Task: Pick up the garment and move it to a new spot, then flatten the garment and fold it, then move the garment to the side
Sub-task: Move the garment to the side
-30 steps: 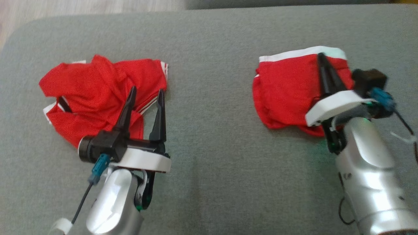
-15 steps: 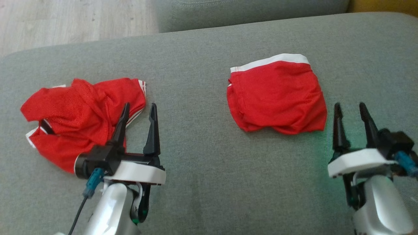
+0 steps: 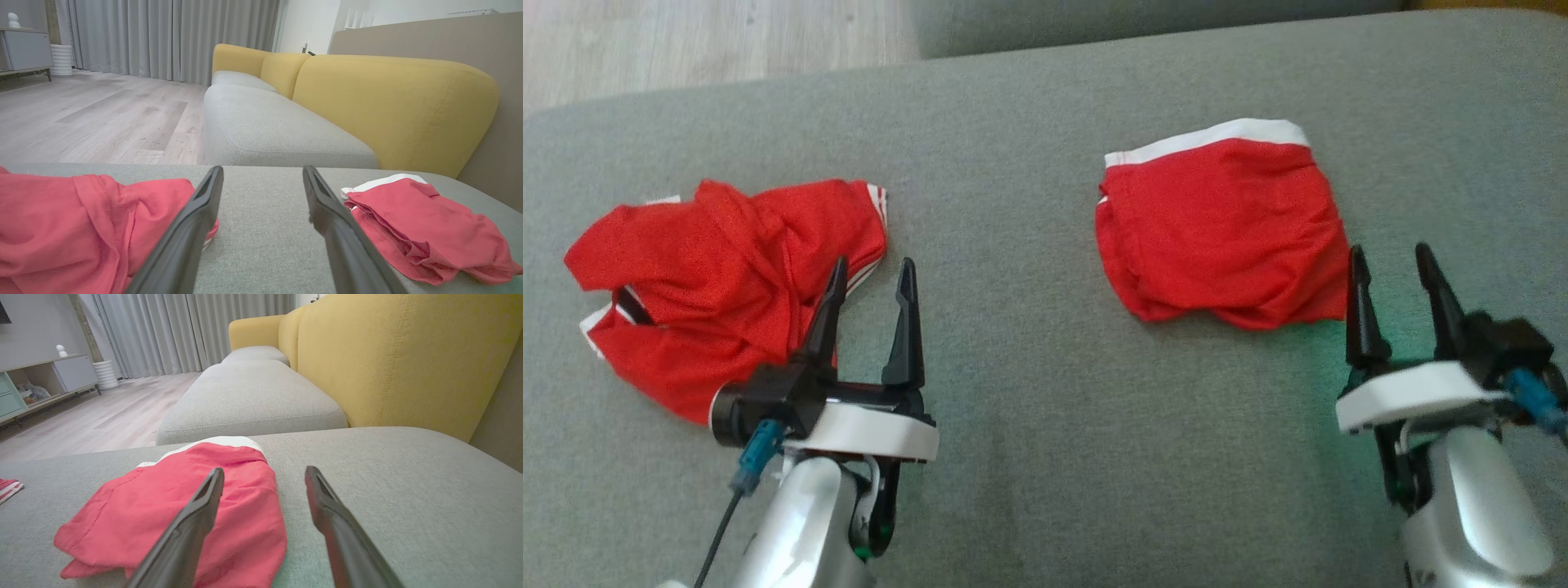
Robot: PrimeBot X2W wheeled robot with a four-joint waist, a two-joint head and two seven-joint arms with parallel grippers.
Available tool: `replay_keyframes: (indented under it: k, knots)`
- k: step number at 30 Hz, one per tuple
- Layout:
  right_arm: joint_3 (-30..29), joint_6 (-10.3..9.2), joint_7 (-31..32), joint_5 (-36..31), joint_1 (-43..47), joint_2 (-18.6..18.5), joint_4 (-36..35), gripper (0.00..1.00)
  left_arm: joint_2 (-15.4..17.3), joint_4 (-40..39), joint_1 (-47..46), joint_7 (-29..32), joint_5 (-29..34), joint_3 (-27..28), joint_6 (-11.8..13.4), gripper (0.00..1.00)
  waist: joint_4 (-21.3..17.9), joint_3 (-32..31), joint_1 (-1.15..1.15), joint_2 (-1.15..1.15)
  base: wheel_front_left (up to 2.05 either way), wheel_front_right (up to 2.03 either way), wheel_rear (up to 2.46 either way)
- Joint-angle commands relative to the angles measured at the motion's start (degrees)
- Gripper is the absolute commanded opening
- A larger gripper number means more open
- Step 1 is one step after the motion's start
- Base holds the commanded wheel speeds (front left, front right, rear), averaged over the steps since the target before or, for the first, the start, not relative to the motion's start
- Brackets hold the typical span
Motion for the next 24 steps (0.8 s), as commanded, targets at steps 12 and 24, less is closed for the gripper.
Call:
replay_keyframes:
  k: [12, 24]
  knots:
    - [-4.3, -0.04, 11.0, -0.8, -15.0, -0.1, 8.4, 1.0, 0.5, -1.7, -5.1, -0.4, 0.2, 1.1, -0.2, 1.0, 4.5, 6.7, 0.0, 0.0, 0.0, 0.0, 0.0]
    - [-4.4, -0.04, 15.5, -3.5, -18.9, -0.6, 20.8, 0.0, 0.5, -1.2, -5.7, -0.4, -0.2, -0.3, 0.2, 1.0, 5.9, 7.8, 0.0, 0.0, 0.0, 0.0, 0.0]
